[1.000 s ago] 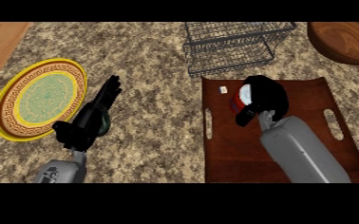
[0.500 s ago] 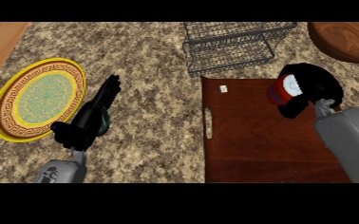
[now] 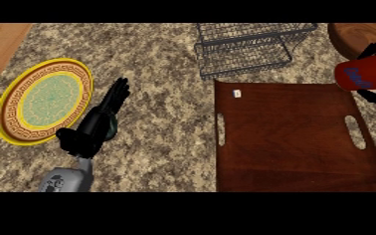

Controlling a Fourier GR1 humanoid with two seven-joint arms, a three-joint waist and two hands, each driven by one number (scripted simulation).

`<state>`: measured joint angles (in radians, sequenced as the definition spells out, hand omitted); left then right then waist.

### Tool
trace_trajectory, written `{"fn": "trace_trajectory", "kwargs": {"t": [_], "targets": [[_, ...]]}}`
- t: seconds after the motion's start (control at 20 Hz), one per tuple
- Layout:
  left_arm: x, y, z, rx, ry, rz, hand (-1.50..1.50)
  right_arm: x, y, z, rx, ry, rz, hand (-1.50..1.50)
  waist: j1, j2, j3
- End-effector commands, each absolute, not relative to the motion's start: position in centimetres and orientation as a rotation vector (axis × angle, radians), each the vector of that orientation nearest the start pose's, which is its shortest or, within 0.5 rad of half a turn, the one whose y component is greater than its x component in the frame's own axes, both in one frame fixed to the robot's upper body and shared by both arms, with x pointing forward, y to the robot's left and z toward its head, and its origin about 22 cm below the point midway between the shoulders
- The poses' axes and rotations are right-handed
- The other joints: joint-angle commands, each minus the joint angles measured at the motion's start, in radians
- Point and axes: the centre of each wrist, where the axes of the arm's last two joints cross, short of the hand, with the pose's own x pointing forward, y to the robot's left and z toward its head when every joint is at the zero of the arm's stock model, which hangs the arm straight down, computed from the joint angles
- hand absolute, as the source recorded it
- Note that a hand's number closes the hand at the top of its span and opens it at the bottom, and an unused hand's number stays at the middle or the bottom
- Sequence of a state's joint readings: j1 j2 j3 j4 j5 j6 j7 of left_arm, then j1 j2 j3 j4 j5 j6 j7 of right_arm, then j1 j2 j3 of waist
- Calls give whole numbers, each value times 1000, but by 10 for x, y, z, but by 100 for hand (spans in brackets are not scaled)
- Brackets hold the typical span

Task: Pick the can from the tray and place it in the tiered basket

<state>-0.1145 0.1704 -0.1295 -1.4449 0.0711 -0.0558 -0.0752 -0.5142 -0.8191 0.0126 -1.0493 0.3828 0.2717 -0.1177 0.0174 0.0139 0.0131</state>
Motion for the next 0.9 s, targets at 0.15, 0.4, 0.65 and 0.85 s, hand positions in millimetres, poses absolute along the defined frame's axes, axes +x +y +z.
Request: {"fn": "trace_trajectory", "kwargs": {"t": [0.15, 0.4, 0.65, 0.85], "targets": [[270, 237, 0, -105, -1559, -257, 0, 348, -473, 214, -632, -1703, 829, 150, 22, 1, -10], [267, 211, -12, -105, -1542, -291, 0, 379, -453, 259, -586, -1720, 843, 150, 30, 0, -12], [263, 224, -32, -95, -1535, -244, 0, 406, -402, 311, -518, -1727, 797, 150, 18, -5, -15], [273, 226, -7, -97, -1549, -263, 0, 431, -349, 319, -512, -1707, 824, 150, 15, -8, -14]]}}
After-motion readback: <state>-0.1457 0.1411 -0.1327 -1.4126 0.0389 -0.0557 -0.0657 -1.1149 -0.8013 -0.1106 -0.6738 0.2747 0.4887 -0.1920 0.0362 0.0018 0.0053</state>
